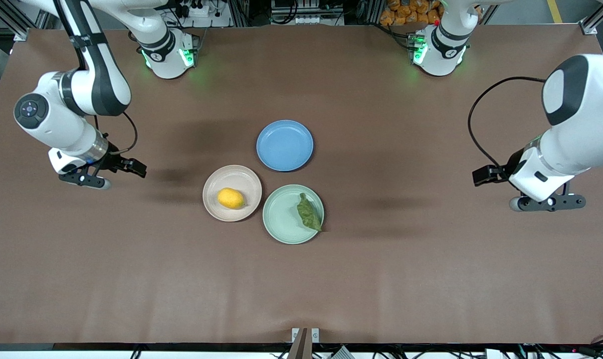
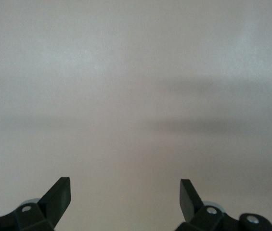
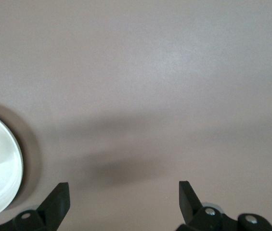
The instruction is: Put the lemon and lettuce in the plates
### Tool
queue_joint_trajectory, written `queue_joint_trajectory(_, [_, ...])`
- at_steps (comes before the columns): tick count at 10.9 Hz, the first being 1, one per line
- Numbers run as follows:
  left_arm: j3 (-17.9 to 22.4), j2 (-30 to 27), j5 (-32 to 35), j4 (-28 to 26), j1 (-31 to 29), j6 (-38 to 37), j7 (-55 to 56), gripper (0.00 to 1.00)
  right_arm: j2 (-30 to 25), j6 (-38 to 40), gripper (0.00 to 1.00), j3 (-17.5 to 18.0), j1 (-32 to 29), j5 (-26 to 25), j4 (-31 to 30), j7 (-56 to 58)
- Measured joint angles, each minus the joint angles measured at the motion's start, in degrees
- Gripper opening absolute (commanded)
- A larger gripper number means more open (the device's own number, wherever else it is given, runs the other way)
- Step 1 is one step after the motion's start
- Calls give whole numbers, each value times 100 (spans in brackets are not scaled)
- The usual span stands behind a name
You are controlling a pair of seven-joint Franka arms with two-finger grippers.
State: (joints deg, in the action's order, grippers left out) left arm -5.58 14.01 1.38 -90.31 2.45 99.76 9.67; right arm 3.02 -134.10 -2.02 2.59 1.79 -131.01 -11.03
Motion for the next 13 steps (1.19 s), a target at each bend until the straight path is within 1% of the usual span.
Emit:
queue_joint_trajectory(3, [14,-172,-1,215,3,-513,-10,100,-251,38,100,-6,-4,-2,-185,1])
queue_joint_trajectory(6, [50,-391,-2,425,3,-959,-158,100,-532,89,100,-28,-66,-6,-204,11])
queue_joint_trajectory(9, [52,-499,-17,605,4,-1252,-177,100,-1040,205,100,-74,-191,-15,-196,150])
queue_joint_trajectory(11, [50,-651,-22,632,11,-1372,-177,100,-1301,665,100,-71,-191,-17,-23,151])
queue_joint_trajectory(13, [51,-792,-22,635,17,-1441,-177,100,-1391,1586,100,-73,-191,-18,635,149])
